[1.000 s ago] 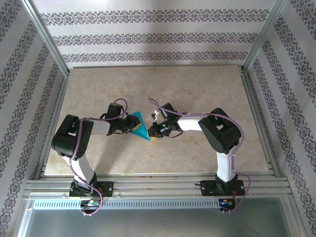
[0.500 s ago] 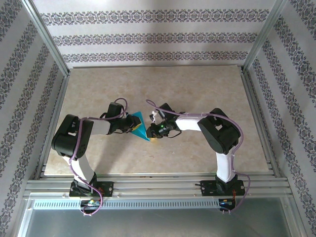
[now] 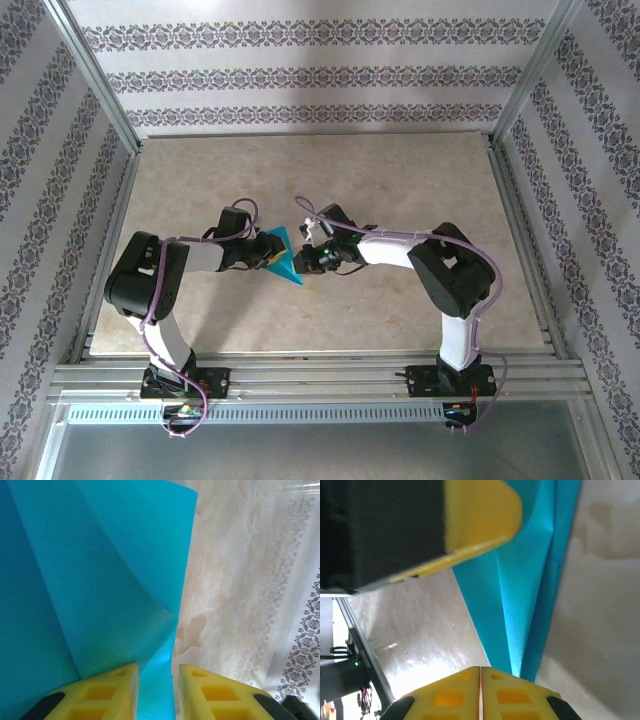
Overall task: Fold a paper plane with a square sheet of paper (pick it up from the middle)
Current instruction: Fourth fold the wing at the center of the table.
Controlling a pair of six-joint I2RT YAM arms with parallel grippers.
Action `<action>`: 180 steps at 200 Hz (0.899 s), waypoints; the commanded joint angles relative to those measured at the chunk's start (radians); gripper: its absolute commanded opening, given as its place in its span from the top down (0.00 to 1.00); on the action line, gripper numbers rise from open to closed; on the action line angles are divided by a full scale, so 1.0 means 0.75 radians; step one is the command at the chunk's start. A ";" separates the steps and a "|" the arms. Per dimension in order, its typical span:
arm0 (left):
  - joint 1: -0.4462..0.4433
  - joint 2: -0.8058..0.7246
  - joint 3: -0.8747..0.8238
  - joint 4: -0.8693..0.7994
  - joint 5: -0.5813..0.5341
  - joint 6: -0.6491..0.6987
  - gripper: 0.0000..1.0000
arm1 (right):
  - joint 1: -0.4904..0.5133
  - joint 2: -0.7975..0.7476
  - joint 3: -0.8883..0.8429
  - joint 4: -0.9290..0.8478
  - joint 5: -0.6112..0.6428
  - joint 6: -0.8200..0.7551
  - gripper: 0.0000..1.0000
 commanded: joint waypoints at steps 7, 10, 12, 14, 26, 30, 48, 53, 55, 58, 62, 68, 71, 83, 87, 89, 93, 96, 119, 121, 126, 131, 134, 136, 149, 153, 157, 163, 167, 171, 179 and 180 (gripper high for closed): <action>-0.007 0.058 -0.025 -0.169 -0.076 0.030 0.71 | 0.015 0.061 0.034 0.034 -0.085 0.027 0.90; -0.008 0.060 -0.024 -0.168 -0.076 0.030 0.71 | 0.015 0.066 0.034 0.034 -0.087 0.027 0.91; -0.007 0.059 -0.024 -0.168 -0.076 0.030 0.71 | 0.016 0.069 0.034 0.033 -0.089 0.027 0.91; -0.007 0.059 -0.024 -0.169 -0.076 0.029 0.71 | 0.016 0.071 0.034 0.032 -0.089 0.028 0.91; -0.008 0.062 -0.024 -0.166 -0.076 0.029 0.71 | 0.016 0.083 0.032 0.028 -0.091 0.028 0.91; -0.007 0.061 -0.026 -0.166 -0.076 0.027 0.71 | 0.017 0.085 0.033 0.029 -0.093 0.028 0.91; -0.008 0.066 -0.028 -0.165 -0.076 0.024 0.71 | 0.017 0.096 0.027 0.021 -0.094 0.023 0.91; -0.007 0.065 -0.029 -0.165 -0.077 0.024 0.71 | 0.017 0.098 0.026 0.016 -0.094 0.021 0.91; -0.008 0.065 -0.029 -0.165 -0.077 0.024 0.71 | 0.017 0.100 0.027 0.013 -0.093 0.020 0.91; -0.008 0.067 -0.028 -0.165 -0.078 0.024 0.71 | 0.017 0.101 0.029 0.009 -0.092 0.019 0.91; -0.007 0.067 -0.028 -0.167 -0.078 0.024 0.72 | 0.018 0.103 0.028 0.006 -0.092 0.017 0.91; -0.006 0.067 -0.026 -0.167 -0.078 0.024 0.71 | 0.017 0.104 0.027 0.001 -0.090 0.013 0.90; -0.006 0.066 -0.027 -0.168 -0.078 0.024 0.71 | 0.017 0.103 0.028 -0.003 -0.092 0.011 0.90; -0.007 0.066 -0.028 -0.168 -0.078 0.024 0.71 | 0.017 0.109 0.028 -0.015 -0.095 0.005 0.90; -0.008 0.066 -0.026 -0.168 -0.078 0.024 0.71 | 0.017 0.110 0.030 -0.019 -0.096 0.003 0.90; -0.008 0.066 -0.025 -0.168 -0.078 0.024 0.71 | 0.018 0.112 0.031 -0.022 -0.096 0.002 0.90; -0.006 0.066 -0.026 -0.170 -0.078 0.024 0.71 | 0.018 0.115 0.031 -0.027 -0.098 0.001 0.90; -0.007 0.065 -0.024 -0.171 -0.079 0.024 0.71 | 0.018 0.115 0.032 -0.030 -0.098 -0.001 0.90; -0.007 0.068 -0.021 -0.175 -0.082 0.024 0.71 | 0.021 0.128 0.043 -0.065 -0.093 -0.018 0.89; -0.008 0.067 -0.023 -0.175 -0.082 0.023 0.71 | 0.021 0.130 0.044 -0.070 -0.093 -0.021 0.90; -0.007 0.068 -0.022 -0.178 -0.084 0.024 0.71 | 0.023 0.131 0.047 -0.081 -0.087 -0.025 0.90; -0.007 0.067 -0.021 -0.181 -0.086 0.024 0.71 | 0.025 0.131 0.049 -0.091 -0.081 -0.030 0.90; -0.008 0.068 -0.020 -0.184 -0.087 0.026 0.71 | 0.025 0.133 0.048 -0.097 -0.079 -0.035 0.90; -0.008 0.067 -0.020 -0.186 -0.088 0.026 0.71 | 0.026 0.133 0.050 -0.102 -0.077 -0.038 0.89; -0.007 0.066 -0.016 -0.203 -0.096 0.026 0.71 | 0.029 0.134 0.056 -0.141 -0.060 -0.053 0.90; -0.007 0.068 -0.014 -0.207 -0.100 0.026 0.71 | 0.032 0.132 0.056 -0.152 -0.058 -0.060 0.90; -0.007 0.067 -0.013 -0.212 -0.104 0.026 0.71 | 0.032 0.132 0.056 -0.162 -0.055 -0.064 0.90; -0.007 0.068 -0.011 -0.224 -0.108 0.025 0.71 | 0.033 0.128 0.052 -0.172 -0.052 -0.072 0.90; -0.007 0.068 -0.010 -0.232 -0.114 0.024 0.71 | 0.035 0.124 0.049 -0.183 -0.049 -0.079 0.90; -0.007 0.067 -0.010 -0.240 -0.120 0.024 0.71 | 0.037 0.119 0.048 -0.193 -0.044 -0.087 0.90; -0.008 0.068 -0.007 -0.253 -0.127 0.024 0.72 | 0.043 0.108 0.042 -0.221 -0.033 -0.103 0.90; -0.008 0.068 -0.006 -0.254 -0.128 0.024 0.72 | 0.043 0.107 0.042 -0.224 -0.031 -0.106 0.90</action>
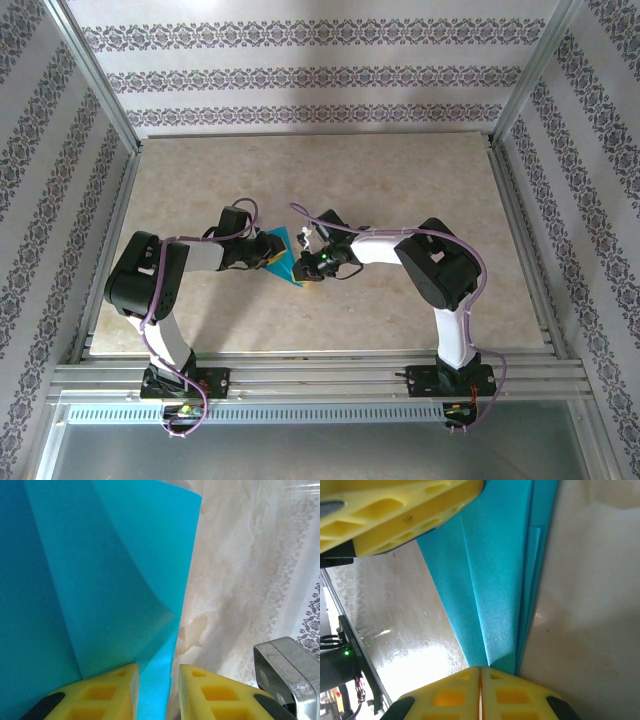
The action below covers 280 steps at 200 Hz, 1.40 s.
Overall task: Fold a paper plane with a square sheet of paper (pick it up from the middle)
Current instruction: Fourth fold the wing at the center of the table.
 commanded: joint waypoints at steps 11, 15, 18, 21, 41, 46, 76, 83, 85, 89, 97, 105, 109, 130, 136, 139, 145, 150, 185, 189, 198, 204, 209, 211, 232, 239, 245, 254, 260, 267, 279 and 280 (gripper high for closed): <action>-0.008 0.067 -0.019 -0.228 -0.133 0.026 0.72 | 0.037 -0.013 -0.004 -0.186 0.048 -0.100 0.90; -0.007 0.068 -0.019 -0.229 -0.134 0.025 0.72 | 0.040 -0.019 -0.005 -0.196 0.051 -0.106 0.90; -0.008 0.067 -0.019 -0.228 -0.133 0.025 0.72 | 0.041 -0.023 -0.005 -0.203 0.054 -0.111 0.90; -0.007 0.068 -0.019 -0.228 -0.134 0.024 0.72 | 0.042 -0.028 -0.006 -0.204 0.053 -0.113 0.90; -0.008 0.070 -0.019 -0.228 -0.133 0.024 0.72 | 0.046 -0.042 -0.014 -0.212 0.045 -0.116 0.90; -0.007 0.068 -0.019 -0.229 -0.133 0.024 0.72 | 0.045 -0.046 -0.017 -0.215 0.045 -0.119 0.90; -0.008 0.074 -0.017 -0.232 -0.138 0.030 0.72 | 0.047 -0.074 -0.058 -0.237 0.050 -0.129 0.90; -0.007 0.076 -0.018 -0.231 -0.136 0.031 0.72 | 0.047 -0.081 -0.069 -0.244 0.056 -0.132 0.90; -0.007 0.078 -0.017 -0.230 -0.135 0.031 0.72 | 0.047 -0.083 -0.072 -0.247 0.058 -0.132 0.90; -0.008 0.078 -0.018 -0.228 -0.133 0.029 0.72 | 0.047 -0.088 -0.078 -0.250 0.062 -0.135 0.90; -0.008 0.080 -0.016 -0.228 -0.131 0.030 0.72 | 0.047 -0.100 -0.094 -0.248 0.062 -0.138 0.89; -0.007 0.080 -0.015 -0.226 -0.127 0.031 0.72 | 0.047 -0.117 -0.112 -0.247 0.066 -0.142 0.89; -0.008 0.079 -0.015 -0.227 -0.125 0.032 0.72 | 0.047 -0.127 -0.118 -0.246 0.069 -0.147 0.88; -0.008 0.074 -0.015 -0.216 -0.109 0.034 0.72 | 0.040 -0.200 -0.151 -0.215 0.101 -0.162 0.87; -0.008 0.073 -0.016 -0.210 -0.103 0.036 0.72 | 0.036 -0.225 -0.155 -0.190 0.109 -0.157 0.87; -0.007 0.071 -0.016 -0.209 -0.102 0.035 0.72 | 0.034 -0.238 -0.158 -0.177 0.112 -0.151 0.86; -0.008 0.072 -0.013 -0.207 -0.098 0.035 0.72 | 0.029 -0.260 -0.161 -0.145 0.126 -0.140 0.86; -0.008 0.069 -0.014 -0.205 -0.093 0.034 0.72 | 0.025 -0.275 -0.165 -0.120 0.137 -0.128 0.85; -0.009 0.063 -0.013 -0.179 -0.069 0.023 0.72 | 0.024 -0.274 -0.116 -0.040 0.210 -0.058 0.85; -0.009 0.064 -0.014 -0.179 -0.069 0.024 0.72 | 0.027 -0.266 -0.108 -0.037 0.214 -0.048 0.85; -0.010 0.064 -0.012 -0.174 -0.065 0.024 0.72 | 0.032 -0.241 -0.085 -0.033 0.211 -0.035 0.85; -0.008 0.063 -0.013 -0.167 -0.059 0.021 0.71 | 0.033 -0.223 -0.070 -0.032 0.213 -0.028 0.85; -0.009 0.063 -0.014 -0.159 -0.054 0.021 0.71 | 0.035 -0.210 -0.060 -0.028 0.214 -0.024 0.85; -0.009 0.063 -0.014 -0.156 -0.051 0.020 0.71 | 0.037 -0.205 -0.055 -0.026 0.213 -0.022 0.85; -0.010 0.062 -0.016 -0.123 -0.029 0.014 0.72 | 0.047 -0.147 0.001 -0.022 0.199 -0.011 0.85; -0.013 0.057 -0.017 -0.110 -0.023 0.014 0.71 | 0.049 -0.126 0.023 -0.024 0.193 -0.009 0.85; -0.014 0.055 -0.017 -0.103 -0.018 0.014 0.71 | 0.052 -0.110 0.036 -0.027 0.191 -0.009 0.85; -0.013 0.052 -0.013 -0.097 -0.010 0.017 0.71 | 0.055 -0.086 0.053 -0.029 0.183 -0.007 0.86; -0.014 0.047 -0.010 -0.098 -0.006 0.020 0.71 | 0.057 -0.075 0.059 -0.030 0.183 -0.005 0.86; -0.016 0.040 -0.010 -0.095 -0.002 0.024 0.71 | 0.059 -0.060 0.063 -0.033 0.181 -0.005 0.86; -0.014 0.028 -0.007 -0.088 0.005 0.026 0.70 | 0.059 -0.042 0.066 -0.036 0.176 -0.005 0.86; -0.014 0.027 -0.007 -0.087 0.005 0.027 0.70 | 0.059 -0.043 0.065 -0.036 0.176 -0.005 0.86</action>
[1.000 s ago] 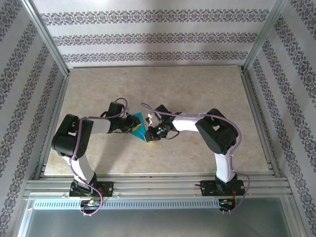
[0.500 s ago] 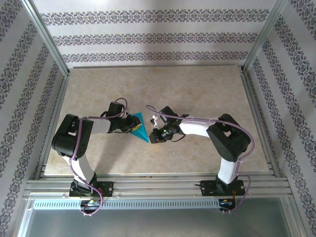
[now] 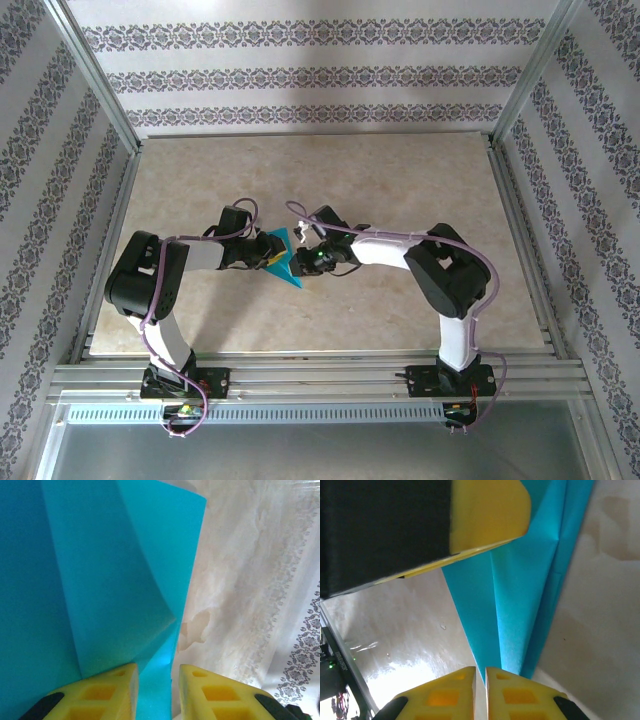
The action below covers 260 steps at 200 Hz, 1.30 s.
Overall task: Fold a paper plane with a square sheet of paper (pick it up from the middle)
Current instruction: Fourth fold the wing at the center of the table.
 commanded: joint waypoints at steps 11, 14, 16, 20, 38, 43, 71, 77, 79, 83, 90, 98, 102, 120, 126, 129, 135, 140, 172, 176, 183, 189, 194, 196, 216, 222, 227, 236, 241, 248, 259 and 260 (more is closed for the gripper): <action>-0.013 0.015 -0.018 -0.043 -0.004 0.031 0.69 | 0.013 0.057 0.031 -0.010 -0.009 0.016 0.86; -0.014 0.011 -0.017 -0.039 0.000 0.029 0.68 | 0.013 0.060 0.031 -0.013 -0.010 0.014 0.86; -0.014 0.010 -0.017 -0.037 0.002 0.029 0.68 | 0.014 0.061 0.031 -0.014 -0.010 0.013 0.86; -0.015 0.005 -0.015 -0.033 0.007 0.029 0.68 | 0.013 0.065 0.029 -0.018 -0.008 0.013 0.86; -0.015 -0.021 -0.003 -0.026 0.018 0.030 0.67 | 0.013 0.075 0.019 -0.035 0.006 0.013 0.86; -0.015 -0.031 0.000 -0.028 0.019 0.032 0.67 | 0.011 0.077 0.015 -0.041 0.013 0.014 0.86; -0.013 -0.104 0.007 -0.065 -0.010 0.059 0.65 | 0.002 0.076 -0.021 -0.054 0.041 0.028 0.87; -0.009 -0.122 0.005 -0.087 -0.027 0.073 0.65 | 0.000 0.077 -0.026 -0.056 0.047 0.030 0.87; -0.008 -0.128 0.004 -0.093 -0.033 0.080 0.65 | -0.001 0.074 -0.027 -0.057 0.049 0.030 0.87; -0.006 -0.139 0.004 -0.105 -0.045 0.087 0.65 | -0.002 0.075 -0.029 -0.060 0.055 0.032 0.87; -0.003 -0.159 -0.002 -0.123 -0.063 0.102 0.65 | -0.002 0.073 -0.032 -0.069 0.068 0.032 0.87; 0.003 -0.178 -0.007 -0.137 -0.079 0.120 0.65 | -0.002 0.073 -0.027 -0.089 0.087 0.028 0.87; 0.005 -0.187 -0.010 -0.145 -0.084 0.127 0.64 | -0.002 0.073 -0.024 -0.099 0.097 0.024 0.87; 0.013 -0.205 -0.019 -0.159 -0.090 0.150 0.64 | 0.000 0.071 -0.012 -0.148 0.143 0.011 0.88; 0.014 -0.207 -0.021 -0.160 -0.091 0.159 0.64 | 0.002 0.072 -0.007 -0.166 0.162 0.007 0.88; 0.015 -0.206 -0.020 -0.159 -0.090 0.163 0.64 | 0.002 0.073 -0.006 -0.176 0.171 0.006 0.88; 0.015 -0.203 -0.019 -0.164 -0.089 0.171 0.65 | 0.002 0.072 0.000 -0.193 0.190 0.002 0.89; 0.014 -0.200 -0.017 -0.164 -0.087 0.175 0.65 | 0.004 0.072 0.001 -0.209 0.206 -0.002 0.89; 0.015 -0.168 -0.014 -0.135 -0.044 0.207 0.68 | 0.006 0.067 -0.003 -0.268 0.265 -0.005 0.90; 0.015 -0.162 -0.013 -0.131 -0.037 0.208 0.68 | 0.007 0.064 -0.004 -0.272 0.268 -0.005 0.90; 0.010 -0.158 -0.012 -0.125 -0.023 0.217 0.68 | 0.007 0.059 -0.009 -0.280 0.271 -0.007 0.90; 0.006 -0.154 -0.007 -0.124 -0.009 0.224 0.69 | 0.006 0.052 -0.017 -0.286 0.269 -0.008 0.90; -0.001 -0.154 -0.005 -0.125 0.000 0.229 0.69 | 0.006 0.042 -0.024 -0.290 0.269 -0.009 0.90; -0.003 -0.154 -0.005 -0.124 0.002 0.230 0.69 | 0.008 0.038 -0.030 -0.291 0.269 -0.009 0.90; -0.043 -0.164 -0.015 -0.103 0.014 0.224 0.70 | 0.002 -0.013 -0.076 -0.304 0.257 -0.015 0.90; -0.056 -0.165 -0.022 -0.093 0.013 0.218 0.70 | -0.001 -0.027 -0.094 -0.304 0.249 -0.018 0.90; -0.064 -0.162 -0.027 -0.081 0.014 0.212 0.71 | -0.005 -0.039 -0.110 -0.301 0.240 -0.020 0.90; -0.086 -0.155 -0.029 -0.060 0.022 0.209 0.72 | -0.011 -0.055 -0.129 -0.299 0.226 -0.027 0.90; -0.100 -0.150 -0.028 -0.057 0.022 0.210 0.73 | -0.015 -0.060 -0.139 -0.302 0.219 -0.031 0.90; -0.119 -0.141 -0.021 -0.059 0.016 0.216 0.74 | -0.017 -0.064 -0.147 -0.305 0.208 -0.041 0.90; -0.146 -0.118 -0.004 -0.057 0.014 0.222 0.77 | -0.024 -0.067 -0.153 -0.308 0.200 -0.043 0.90; -0.149 -0.116 -0.002 -0.059 0.013 0.224 0.78 | -0.024 -0.067 -0.153 -0.308 0.201 -0.044 0.90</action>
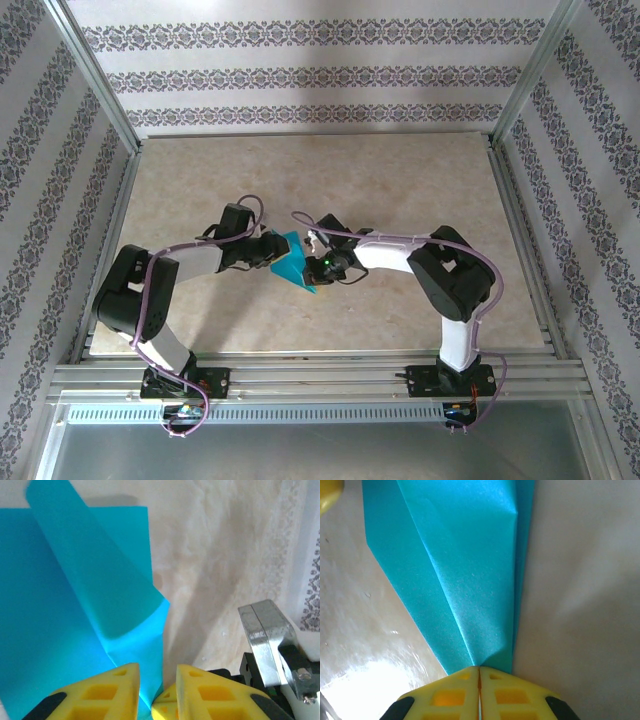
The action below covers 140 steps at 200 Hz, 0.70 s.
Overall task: Fold a paper plane with a square sheet of paper (pick it up from the middle)
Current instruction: Fourth fold the wing at the center of the table.
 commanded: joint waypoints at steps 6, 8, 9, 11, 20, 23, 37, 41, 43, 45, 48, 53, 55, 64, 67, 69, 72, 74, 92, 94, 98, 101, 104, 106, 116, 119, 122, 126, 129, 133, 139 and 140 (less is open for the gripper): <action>-0.068 0.065 0.014 0.035 0.018 0.041 0.79 | -0.017 0.000 -0.062 -0.133 0.038 -0.042 0.90; -0.071 0.069 0.017 0.035 0.016 0.041 0.79 | -0.017 0.001 -0.060 -0.134 0.039 -0.042 0.90; -0.071 0.072 0.018 0.034 0.015 0.042 0.79 | -0.018 0.002 -0.060 -0.134 0.039 -0.042 0.90; -0.074 0.077 0.019 0.035 0.015 0.043 0.80 | -0.019 0.002 -0.060 -0.134 0.038 -0.042 0.91; -0.082 0.096 0.028 0.038 0.013 0.044 0.82 | -0.021 0.004 -0.060 -0.134 0.039 -0.042 0.91; -0.084 0.100 0.031 0.037 0.013 0.046 0.82 | -0.021 0.005 -0.060 -0.134 0.040 -0.042 0.91; -0.090 0.115 0.039 0.020 0.001 0.061 0.82 | -0.021 0.005 -0.058 -0.134 0.044 -0.043 0.91; -0.092 0.115 0.041 0.013 0.000 0.067 0.83 | -0.021 0.008 -0.056 -0.134 0.044 -0.042 0.91; -0.092 0.117 0.043 0.009 -0.001 0.070 0.83 | -0.021 0.007 -0.055 -0.134 0.044 -0.043 0.91; -0.094 0.117 0.043 0.006 -0.002 0.074 0.83 | -0.021 0.008 -0.054 -0.136 0.044 -0.043 0.91; -0.094 0.120 0.046 0.002 -0.004 0.080 0.83 | -0.021 0.008 -0.052 -0.136 0.046 -0.043 0.91; -0.097 0.121 0.049 -0.005 -0.005 0.090 0.83 | -0.023 0.010 -0.049 -0.138 0.047 -0.041 0.91; -0.099 0.123 0.051 -0.008 -0.006 0.093 0.83 | -0.022 0.012 -0.048 -0.138 0.046 -0.041 0.91; -0.102 0.134 0.060 -0.024 -0.010 0.107 0.83 | -0.023 0.018 -0.042 -0.144 0.046 -0.043 0.91; -0.103 0.138 0.063 -0.027 -0.012 0.110 0.83 | -0.021 0.020 -0.041 -0.144 0.046 -0.043 0.91; -0.104 0.142 0.066 -0.030 -0.012 0.112 0.82 | -0.021 0.021 -0.041 -0.146 0.046 -0.044 0.91; -0.105 0.144 0.069 -0.031 -0.012 0.114 0.83 | -0.021 0.023 -0.039 -0.148 0.046 -0.044 0.91; -0.106 0.148 0.071 -0.032 -0.013 0.116 0.83 | -0.021 0.024 -0.037 -0.150 0.046 -0.044 0.91; -0.107 0.168 0.090 -0.037 -0.022 0.123 0.82 | -0.021 0.035 -0.034 -0.164 0.052 -0.050 0.91; -0.107 0.169 0.092 -0.039 -0.026 0.124 0.82 | -0.021 0.036 -0.035 -0.166 0.053 -0.052 0.91; -0.107 0.169 0.096 -0.046 -0.033 0.127 0.82 | -0.021 0.037 -0.033 -0.169 0.055 -0.052 0.91; -0.109 0.171 0.100 -0.050 -0.039 0.130 0.82 | -0.019 0.037 -0.034 -0.171 0.058 -0.054 0.91; -0.108 0.175 0.104 -0.054 -0.045 0.132 0.82 | -0.021 0.036 -0.034 -0.171 0.060 -0.056 0.91; -0.107 0.176 0.104 -0.058 -0.049 0.134 0.82 | -0.020 0.038 -0.035 -0.174 0.060 -0.058 0.91; -0.108 0.186 0.119 -0.079 -0.071 0.144 0.82 | -0.021 0.043 -0.034 -0.186 0.070 -0.065 0.91; -0.107 0.191 0.125 -0.087 -0.075 0.147 0.82 | -0.020 0.043 -0.033 -0.190 0.072 -0.067 0.91; -0.107 0.197 0.131 -0.095 -0.080 0.149 0.82 | -0.021 0.045 -0.031 -0.193 0.073 -0.069 0.91; -0.108 0.204 0.137 -0.105 -0.088 0.155 0.82 | -0.021 0.047 -0.031 -0.198 0.076 -0.072 0.91; -0.108 0.208 0.144 -0.115 -0.092 0.159 0.82 | -0.021 0.047 -0.030 -0.202 0.080 -0.076 0.91; -0.108 0.216 0.152 -0.124 -0.100 0.164 0.82 | -0.021 0.049 -0.030 -0.208 0.086 -0.081 0.91; -0.107 0.227 0.160 -0.135 -0.108 0.170 0.82 | -0.021 0.051 -0.029 -0.219 0.094 -0.087 0.91; -0.107 0.227 0.161 -0.136 -0.110 0.170 0.82 | -0.020 0.051 -0.029 -0.219 0.096 -0.088 0.91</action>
